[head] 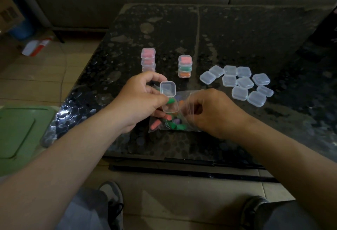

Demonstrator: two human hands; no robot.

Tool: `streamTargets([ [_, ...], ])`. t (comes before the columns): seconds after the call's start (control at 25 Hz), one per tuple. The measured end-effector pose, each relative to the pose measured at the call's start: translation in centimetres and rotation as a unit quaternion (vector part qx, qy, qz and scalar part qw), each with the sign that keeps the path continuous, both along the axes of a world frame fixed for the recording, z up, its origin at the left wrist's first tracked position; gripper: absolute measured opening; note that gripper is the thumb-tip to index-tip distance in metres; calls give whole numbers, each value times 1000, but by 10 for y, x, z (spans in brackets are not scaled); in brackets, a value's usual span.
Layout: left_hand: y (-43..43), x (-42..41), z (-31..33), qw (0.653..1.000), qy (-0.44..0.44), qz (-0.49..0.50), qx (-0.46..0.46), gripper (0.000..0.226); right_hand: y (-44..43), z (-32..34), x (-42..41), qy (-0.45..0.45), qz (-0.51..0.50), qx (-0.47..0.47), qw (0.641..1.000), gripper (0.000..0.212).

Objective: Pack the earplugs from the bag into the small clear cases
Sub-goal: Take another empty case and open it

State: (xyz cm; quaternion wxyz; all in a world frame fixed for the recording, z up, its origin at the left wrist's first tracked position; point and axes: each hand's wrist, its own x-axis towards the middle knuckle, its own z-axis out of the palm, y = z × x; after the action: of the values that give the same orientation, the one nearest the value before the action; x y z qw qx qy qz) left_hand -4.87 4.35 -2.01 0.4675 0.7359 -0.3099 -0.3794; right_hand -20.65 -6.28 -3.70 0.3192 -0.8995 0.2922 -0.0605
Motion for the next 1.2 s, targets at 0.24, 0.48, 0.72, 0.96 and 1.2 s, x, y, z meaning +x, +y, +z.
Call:
streamTargets([
  [0.24,1,-4,1,1000,5,-4,-7,37,6,-2,1,-26,19,-66,997,6],
  [0.48,2,-2,1,1000,5,2,-7,37,-1,10,-11,-3,13,-48,999,12],
  [0.72,1,0,2,1000,2,2,-21,37,-3,24,-20,-20,-49,-72,996,11],
  [0.96,3,-8,8,992,97,14,-79,38,7,36,-27,-205,-116,-108,966,14],
  [1.2,3,-20,15,976,190,-12,-107,38,16,27,-23,-164,-47,-124,978,20],
])
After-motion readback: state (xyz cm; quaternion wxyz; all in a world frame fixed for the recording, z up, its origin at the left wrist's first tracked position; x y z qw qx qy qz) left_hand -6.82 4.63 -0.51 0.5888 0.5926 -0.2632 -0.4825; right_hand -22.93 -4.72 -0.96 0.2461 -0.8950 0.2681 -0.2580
